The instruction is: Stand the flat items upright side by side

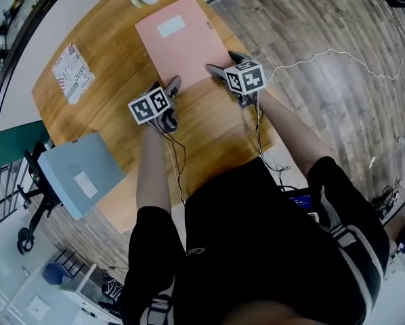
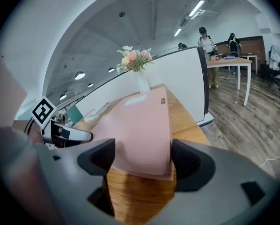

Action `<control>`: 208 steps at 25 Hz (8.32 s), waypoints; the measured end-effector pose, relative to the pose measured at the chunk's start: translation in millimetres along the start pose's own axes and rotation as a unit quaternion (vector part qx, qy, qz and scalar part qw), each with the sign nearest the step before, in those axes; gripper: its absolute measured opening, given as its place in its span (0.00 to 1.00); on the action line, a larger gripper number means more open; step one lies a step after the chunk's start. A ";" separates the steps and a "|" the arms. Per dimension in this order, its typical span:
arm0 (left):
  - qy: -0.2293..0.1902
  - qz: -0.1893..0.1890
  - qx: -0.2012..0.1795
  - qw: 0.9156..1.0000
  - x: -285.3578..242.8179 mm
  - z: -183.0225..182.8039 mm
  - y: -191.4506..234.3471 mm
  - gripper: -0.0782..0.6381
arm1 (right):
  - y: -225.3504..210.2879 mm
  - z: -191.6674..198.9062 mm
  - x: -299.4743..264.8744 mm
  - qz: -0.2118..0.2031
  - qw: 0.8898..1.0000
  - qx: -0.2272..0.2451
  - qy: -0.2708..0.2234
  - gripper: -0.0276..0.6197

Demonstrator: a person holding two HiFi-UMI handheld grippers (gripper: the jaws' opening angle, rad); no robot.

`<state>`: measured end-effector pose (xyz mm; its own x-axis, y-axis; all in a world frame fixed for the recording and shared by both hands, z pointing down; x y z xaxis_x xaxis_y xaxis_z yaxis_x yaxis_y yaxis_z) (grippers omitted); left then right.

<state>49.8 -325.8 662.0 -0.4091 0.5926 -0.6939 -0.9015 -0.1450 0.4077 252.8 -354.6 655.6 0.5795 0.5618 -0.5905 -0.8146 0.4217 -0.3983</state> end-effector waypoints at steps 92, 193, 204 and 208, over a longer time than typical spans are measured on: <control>-0.245 0.144 -0.387 0.877 212.4 46.7 -100.6 0.69 | 177.1 64.9 220.2 0.080 0.952 0.212 -0.207 0.72; -0.225 0.114 -0.278 0.927 437.9 83.0 179.2 0.66 | 549.3 77.7 22.7 -0.261 0.913 0.302 -0.081 0.58; -0.234 0.085 -0.266 0.931 438.6 79.1 183.6 0.66 | 553.4 69.6 10.0 -0.257 0.912 0.308 -0.084 0.58; -0.250 0.082 -0.219 0.940 448.1 84.7 184.0 0.67 | 543.1 72.9 11.1 -0.257 0.919 0.291 -0.074 0.60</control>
<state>-287.5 -19.8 476.4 -0.5288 0.8161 -0.2331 -0.8486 -0.5141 0.1250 -181.4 -67.5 483.9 0.9164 0.2543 -0.3092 -0.3056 0.9432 -0.1300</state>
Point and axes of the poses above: the fingertips, and each gripper's own axes: x backward along the fingers, y to its left, z out of its underside, the point moved 2 cm from there along x, backward along the fingers, and after that the axes turned 2 degrees about -x, right-handed, at the moved point
